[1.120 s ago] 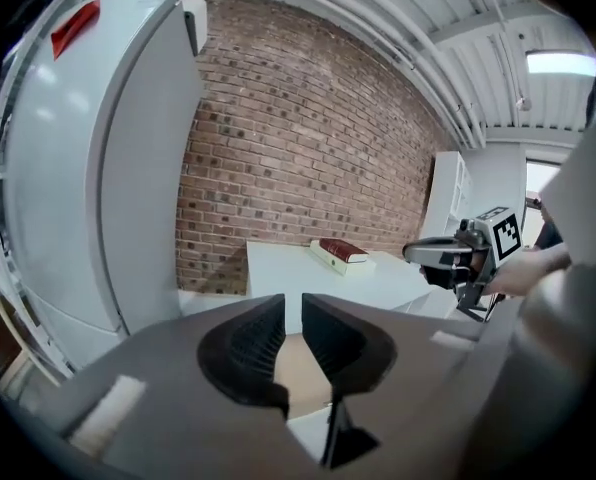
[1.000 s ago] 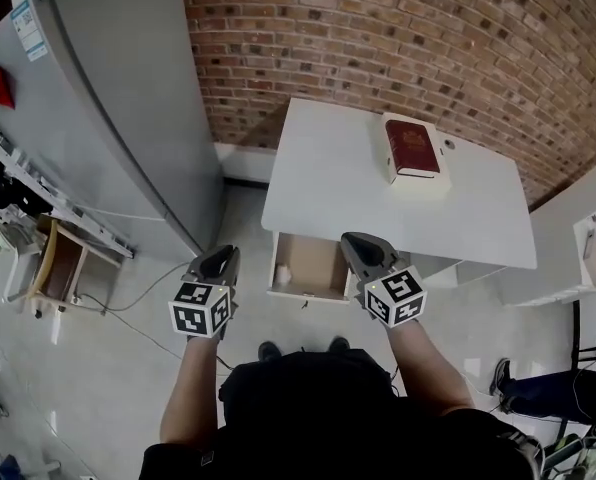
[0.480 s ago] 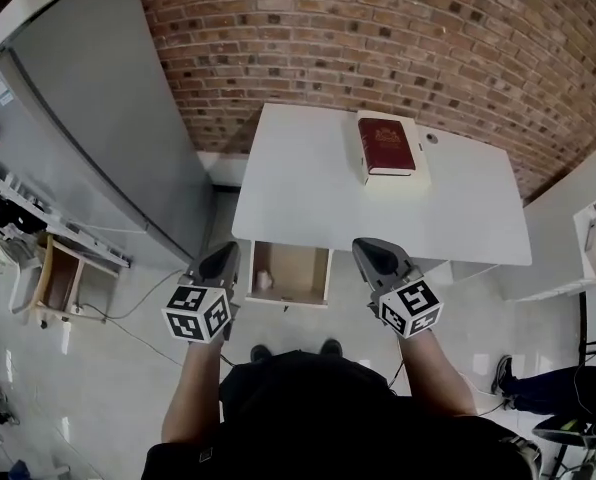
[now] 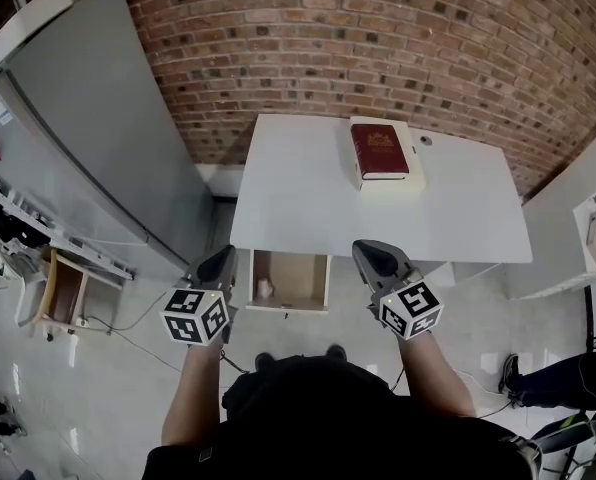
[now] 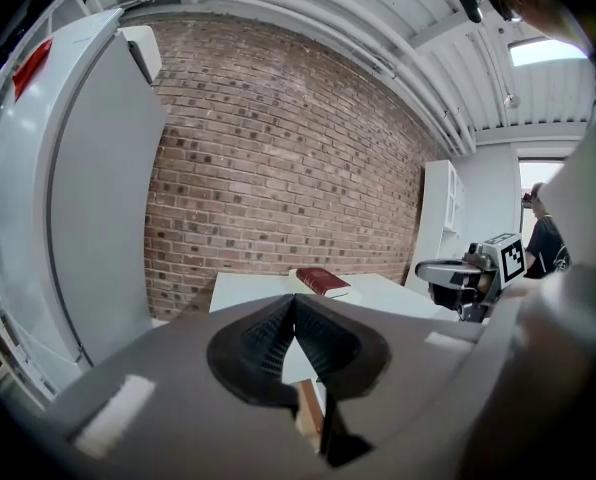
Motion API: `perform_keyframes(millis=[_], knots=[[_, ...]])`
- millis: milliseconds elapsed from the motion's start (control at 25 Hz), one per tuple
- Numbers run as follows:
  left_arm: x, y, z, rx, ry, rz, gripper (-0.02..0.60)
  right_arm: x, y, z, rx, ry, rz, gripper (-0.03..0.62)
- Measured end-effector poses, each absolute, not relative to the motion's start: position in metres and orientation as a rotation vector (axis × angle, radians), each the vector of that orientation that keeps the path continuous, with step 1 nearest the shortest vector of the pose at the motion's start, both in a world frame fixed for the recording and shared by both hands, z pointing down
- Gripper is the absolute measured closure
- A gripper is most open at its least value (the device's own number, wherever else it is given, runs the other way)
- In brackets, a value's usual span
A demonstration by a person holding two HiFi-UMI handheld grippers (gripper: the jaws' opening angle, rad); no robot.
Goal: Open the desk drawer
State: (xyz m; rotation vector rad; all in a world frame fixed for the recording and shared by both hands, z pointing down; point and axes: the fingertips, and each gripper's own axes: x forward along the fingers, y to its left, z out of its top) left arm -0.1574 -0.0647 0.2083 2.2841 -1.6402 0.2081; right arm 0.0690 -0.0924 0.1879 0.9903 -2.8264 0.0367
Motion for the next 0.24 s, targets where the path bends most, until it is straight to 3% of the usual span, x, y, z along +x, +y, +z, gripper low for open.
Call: perform_keyframes(millis=[240], knots=[[-0.1644, -0.0619, 0.2118, 2.268, -1.655, 0.203, 0.569, 0.0626, -0.0893, 0.19, 0.974, -2.834, 0.029, 0.582]])
